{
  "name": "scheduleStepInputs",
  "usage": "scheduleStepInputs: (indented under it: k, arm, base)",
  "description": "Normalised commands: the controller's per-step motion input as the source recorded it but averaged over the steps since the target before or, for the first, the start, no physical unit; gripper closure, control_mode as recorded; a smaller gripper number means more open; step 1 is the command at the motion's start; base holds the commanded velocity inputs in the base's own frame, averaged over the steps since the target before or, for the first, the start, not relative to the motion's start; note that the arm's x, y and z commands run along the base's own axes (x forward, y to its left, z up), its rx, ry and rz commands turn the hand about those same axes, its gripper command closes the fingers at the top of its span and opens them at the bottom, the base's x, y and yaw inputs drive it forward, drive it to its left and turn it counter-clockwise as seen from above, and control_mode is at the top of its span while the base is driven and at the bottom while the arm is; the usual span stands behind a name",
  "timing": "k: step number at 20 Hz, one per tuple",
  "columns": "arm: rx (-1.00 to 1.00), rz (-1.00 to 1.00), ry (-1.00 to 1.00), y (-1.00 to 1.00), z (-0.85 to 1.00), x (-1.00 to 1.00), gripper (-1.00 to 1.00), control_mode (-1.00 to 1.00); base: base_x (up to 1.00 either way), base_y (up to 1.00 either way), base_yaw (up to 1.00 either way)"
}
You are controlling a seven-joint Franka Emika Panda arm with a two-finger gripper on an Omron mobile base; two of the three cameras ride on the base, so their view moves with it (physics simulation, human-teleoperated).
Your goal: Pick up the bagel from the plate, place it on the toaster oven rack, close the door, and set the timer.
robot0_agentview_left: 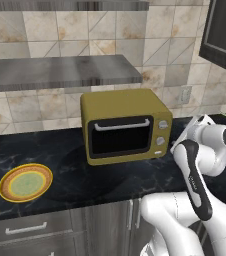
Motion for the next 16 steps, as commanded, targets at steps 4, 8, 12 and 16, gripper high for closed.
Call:
scheduleStepInputs:
  k: [4, 8, 12, 16]
  arm:
    - [0.00, 0.00, 0.00, 0.00, 0.00, 0.00, -1.00, -1.00]
    - [-0.01, 0.00, 0.00, 0.00, -0.01, 0.00, -1.00, -1.00]
    - [-0.02, 0.00, 0.00, 0.00, -0.15, 0.00, -1.00, -1.00]
    - [-0.03, 0.00, 0.00, 0.00, -0.18, 0.00, -1.00, -1.00]
  base:
    - [0.00, 0.00, 0.00]
    - [0.00, 0.00, 0.00]
    - [0.00, 0.00, 0.00]
    - [0.00, 0.00, 0.00]
